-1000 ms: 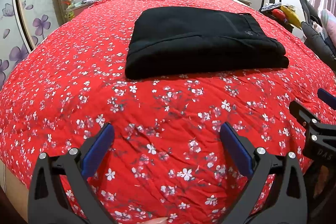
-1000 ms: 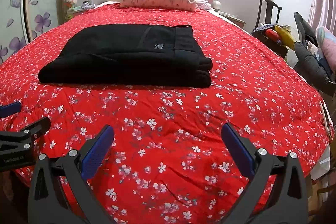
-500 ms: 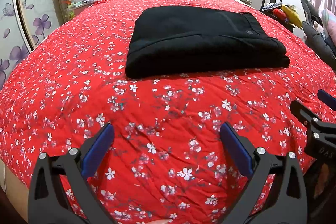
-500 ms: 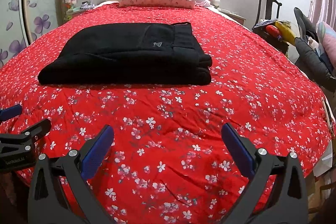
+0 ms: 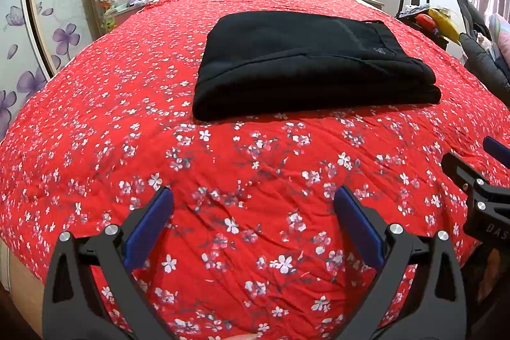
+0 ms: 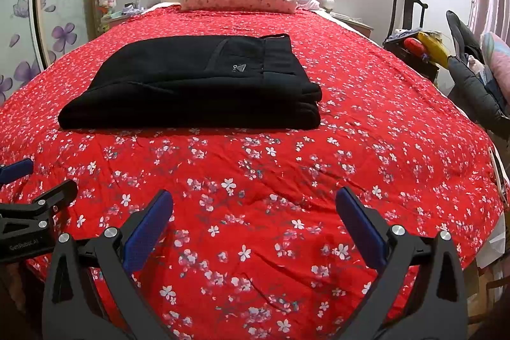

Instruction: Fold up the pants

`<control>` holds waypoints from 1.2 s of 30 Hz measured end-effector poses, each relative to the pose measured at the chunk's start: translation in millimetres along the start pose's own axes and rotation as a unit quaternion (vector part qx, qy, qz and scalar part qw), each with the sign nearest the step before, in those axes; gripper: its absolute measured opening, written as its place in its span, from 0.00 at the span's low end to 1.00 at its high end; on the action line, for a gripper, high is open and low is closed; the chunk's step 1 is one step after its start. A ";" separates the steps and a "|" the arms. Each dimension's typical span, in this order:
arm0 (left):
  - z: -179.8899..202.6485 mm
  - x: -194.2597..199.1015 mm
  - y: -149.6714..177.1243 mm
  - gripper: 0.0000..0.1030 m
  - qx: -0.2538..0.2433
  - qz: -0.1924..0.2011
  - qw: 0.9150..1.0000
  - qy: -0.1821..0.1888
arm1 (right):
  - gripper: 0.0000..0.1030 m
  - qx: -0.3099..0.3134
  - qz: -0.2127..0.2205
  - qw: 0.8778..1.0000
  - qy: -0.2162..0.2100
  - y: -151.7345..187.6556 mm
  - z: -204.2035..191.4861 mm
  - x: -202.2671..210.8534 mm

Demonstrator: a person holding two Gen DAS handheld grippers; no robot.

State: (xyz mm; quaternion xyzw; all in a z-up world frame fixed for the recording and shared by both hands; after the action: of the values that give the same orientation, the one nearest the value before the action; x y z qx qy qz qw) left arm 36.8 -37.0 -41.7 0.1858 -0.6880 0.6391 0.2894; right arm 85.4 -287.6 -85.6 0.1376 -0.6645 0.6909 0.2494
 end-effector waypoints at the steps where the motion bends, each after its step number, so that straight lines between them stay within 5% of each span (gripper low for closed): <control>1: -0.6 0.0 -0.1 0.98 0.001 0.000 1.000 0.001 | 0.99 0.000 0.000 1.000 0.000 0.1 -0.2 0.0; 36: -7.1 -3.3 -1.5 0.98 0.005 -0.005 1.000 0.002 | 0.99 0.000 -0.001 1.000 -0.002 0.9 -0.3 -0.3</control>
State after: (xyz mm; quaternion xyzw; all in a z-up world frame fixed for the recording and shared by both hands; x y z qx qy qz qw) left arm 41.4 -30.5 -42.5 0.1895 -0.6833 0.6414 0.2929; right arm 85.2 -287.4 -86.5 0.1394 -0.6648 0.6903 0.2491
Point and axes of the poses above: each gripper's, at about its wrist camera, not at the fingertips, and x roughly against the way its jaws point, z to its right, y to its underside, the point moved 3 cm from there along -x, roughly the way its jaws point, and after that the axes turned 8 degrees about z, right-handed, at the moved point
